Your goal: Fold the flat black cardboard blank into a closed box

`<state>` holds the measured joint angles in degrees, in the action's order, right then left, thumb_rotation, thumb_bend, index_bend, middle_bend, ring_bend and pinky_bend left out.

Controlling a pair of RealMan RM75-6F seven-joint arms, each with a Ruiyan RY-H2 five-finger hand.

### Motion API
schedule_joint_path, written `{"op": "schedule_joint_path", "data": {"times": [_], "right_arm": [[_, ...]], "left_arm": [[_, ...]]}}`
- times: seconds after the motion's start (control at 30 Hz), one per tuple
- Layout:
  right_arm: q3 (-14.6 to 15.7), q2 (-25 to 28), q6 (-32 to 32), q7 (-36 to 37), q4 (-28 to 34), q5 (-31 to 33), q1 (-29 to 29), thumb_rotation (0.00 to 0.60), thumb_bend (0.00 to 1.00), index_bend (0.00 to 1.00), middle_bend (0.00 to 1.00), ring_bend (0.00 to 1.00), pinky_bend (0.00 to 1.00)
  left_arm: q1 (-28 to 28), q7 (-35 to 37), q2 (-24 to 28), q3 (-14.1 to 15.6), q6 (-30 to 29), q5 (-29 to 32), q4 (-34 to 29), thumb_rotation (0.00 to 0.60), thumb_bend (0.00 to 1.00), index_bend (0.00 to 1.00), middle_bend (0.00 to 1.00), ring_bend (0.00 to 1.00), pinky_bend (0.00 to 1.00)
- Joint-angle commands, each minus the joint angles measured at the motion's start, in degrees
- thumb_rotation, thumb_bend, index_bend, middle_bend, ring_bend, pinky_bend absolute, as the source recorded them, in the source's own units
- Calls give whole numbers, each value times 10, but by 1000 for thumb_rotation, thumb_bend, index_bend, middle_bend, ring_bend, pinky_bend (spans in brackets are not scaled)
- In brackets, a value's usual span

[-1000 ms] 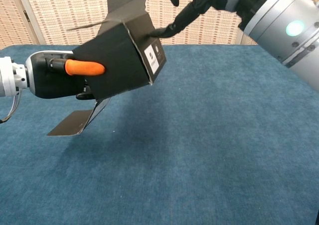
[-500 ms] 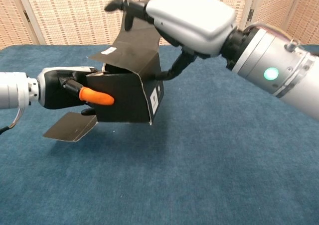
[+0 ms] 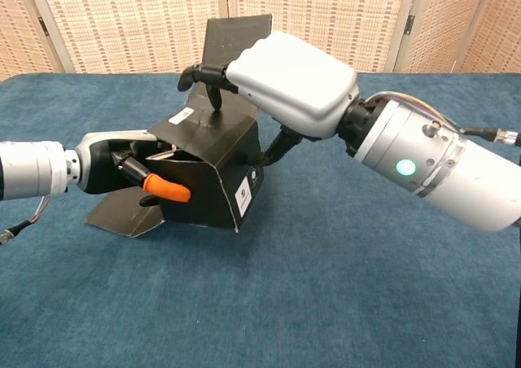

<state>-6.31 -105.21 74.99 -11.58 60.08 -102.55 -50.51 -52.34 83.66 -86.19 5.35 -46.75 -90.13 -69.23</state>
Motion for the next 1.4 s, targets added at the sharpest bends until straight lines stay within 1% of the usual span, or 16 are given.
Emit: {"op": "schedule_joint_path", "data": {"times": [0.03, 0.1, 0.2, 0.23, 0.37, 0.5, 0.93, 1.13, 1.23, 1.4], "right_arm": [[3, -12, 3, 9, -18, -3, -5, 600, 45, 279, 433, 765, 1000], [6, -15, -1, 11, -26, -4, -7, 600, 45, 307, 445, 766, 1000], [10, -18, -9, 8, -38, -3, -9, 600, 46, 375, 456, 767, 1000], [12, -18, -15, 7, -41, -2, -11, 600, 55, 402, 458, 767, 1000], [20, -19, -29, 1, -52, -4, -16, 600, 98, 461, 459, 767, 1000], [34, -27, -40, -2, -71, -9, -19, 600, 138, 467, 458, 767, 1000], [72, -51, -36, 23, -136, -28, -16, 600, 139, 467, 444, 768, 1000], [80, -58, -24, 25, -151, -39, -17, 600, 153, 467, 443, 771, 1000], [86, -58, -14, 29, -152, -46, -17, 600, 158, 467, 442, 772, 1000], [93, -53, -14, 17, -150, -51, -16, 600, 158, 467, 441, 772, 1000]], "left_arm": [[2, -11, -6, -3, 5, 4, 7, 600, 199, 324, 246, 589, 802], [3, -22, -10, -4, 7, 5, 13, 600, 198, 323, 244, 587, 800], [6, -42, -16, -4, 13, 7, 20, 600, 198, 318, 238, 583, 796], [7, -50, -19, -4, 15, 8, 23, 600, 198, 316, 236, 583, 796], [9, -71, -30, -5, 29, 16, 34, 600, 200, 309, 230, 583, 792], [11, -100, -46, -8, 42, 23, 49, 600, 198, 294, 221, 583, 785], [32, -209, -80, -17, 54, 46, 74, 600, 197, 248, 194, 577, 780], [36, -228, -80, -22, 56, 51, 70, 600, 198, 212, 179, 576, 775], [38, -233, -72, -25, 56, 51, 57, 600, 199, 188, 171, 575, 771], [41, -244, -67, -27, 57, 49, 49, 600, 200, 170, 164, 572, 767]]}}
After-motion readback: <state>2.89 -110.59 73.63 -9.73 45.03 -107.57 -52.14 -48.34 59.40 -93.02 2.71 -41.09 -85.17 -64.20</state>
